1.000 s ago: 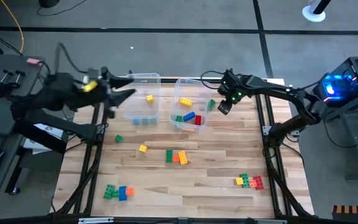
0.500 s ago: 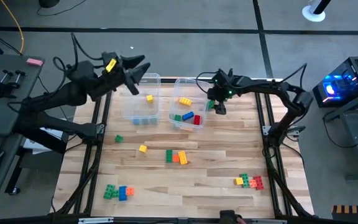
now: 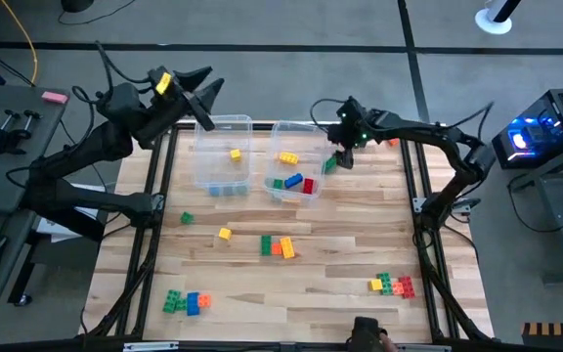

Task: Sort blocks by size
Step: Put the green big game piece into the right transparent bin

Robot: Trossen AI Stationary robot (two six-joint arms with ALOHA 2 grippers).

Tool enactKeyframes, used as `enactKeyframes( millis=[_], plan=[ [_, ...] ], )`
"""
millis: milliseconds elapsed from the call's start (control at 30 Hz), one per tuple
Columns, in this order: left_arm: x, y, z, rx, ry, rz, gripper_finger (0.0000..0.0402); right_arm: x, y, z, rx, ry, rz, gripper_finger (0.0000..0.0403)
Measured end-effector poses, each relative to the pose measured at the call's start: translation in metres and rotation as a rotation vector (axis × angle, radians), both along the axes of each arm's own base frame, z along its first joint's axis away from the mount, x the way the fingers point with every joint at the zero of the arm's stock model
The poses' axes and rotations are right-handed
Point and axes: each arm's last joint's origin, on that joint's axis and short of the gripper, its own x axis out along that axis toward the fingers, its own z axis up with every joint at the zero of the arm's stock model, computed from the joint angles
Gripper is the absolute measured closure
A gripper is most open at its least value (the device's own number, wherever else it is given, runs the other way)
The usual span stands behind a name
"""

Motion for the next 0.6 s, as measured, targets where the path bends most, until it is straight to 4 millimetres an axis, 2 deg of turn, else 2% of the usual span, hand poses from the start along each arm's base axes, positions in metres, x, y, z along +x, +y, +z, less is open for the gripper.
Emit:
enactKeyframes(
  millis=[133,233,300,367,433,533,600],
  plan=[
    [-0.014,0.0,0.006,0.023,-0.016,0.031,0.02,-0.002,-0.011,0.016,-0.093,0.029,-0.095,0.0126],
    [-0.026,-0.002,0.009,0.031,-0.027,0.045,0.02,-0.009,-0.029,0.024,-0.157,-0.003,-0.321,0.0132],
    [-0.033,-0.003,0.01,0.039,-0.018,0.058,0.02,-0.018,-0.037,0.02,-0.074,-0.055,-0.482,0.015],
    [-0.04,-0.004,0.011,0.036,-0.018,0.064,0.02,-0.026,-0.042,0.014,0.049,-0.121,-0.634,0.0186],
    [-0.044,-0.006,0.011,0.02,-0.024,0.062,0.02,-0.033,-0.041,0.004,0.155,-0.151,-0.725,0.0244],
    [-0.048,-0.007,0.01,0.004,-0.024,0.058,0.02,-0.037,-0.032,-0.014,0.302,-0.169,-0.771,0.036],
    [-0.048,-0.007,0.01,-0.002,-0.029,0.056,0.02,-0.031,-0.023,-0.023,0.389,-0.219,-0.748,0.0385]
  ],
)
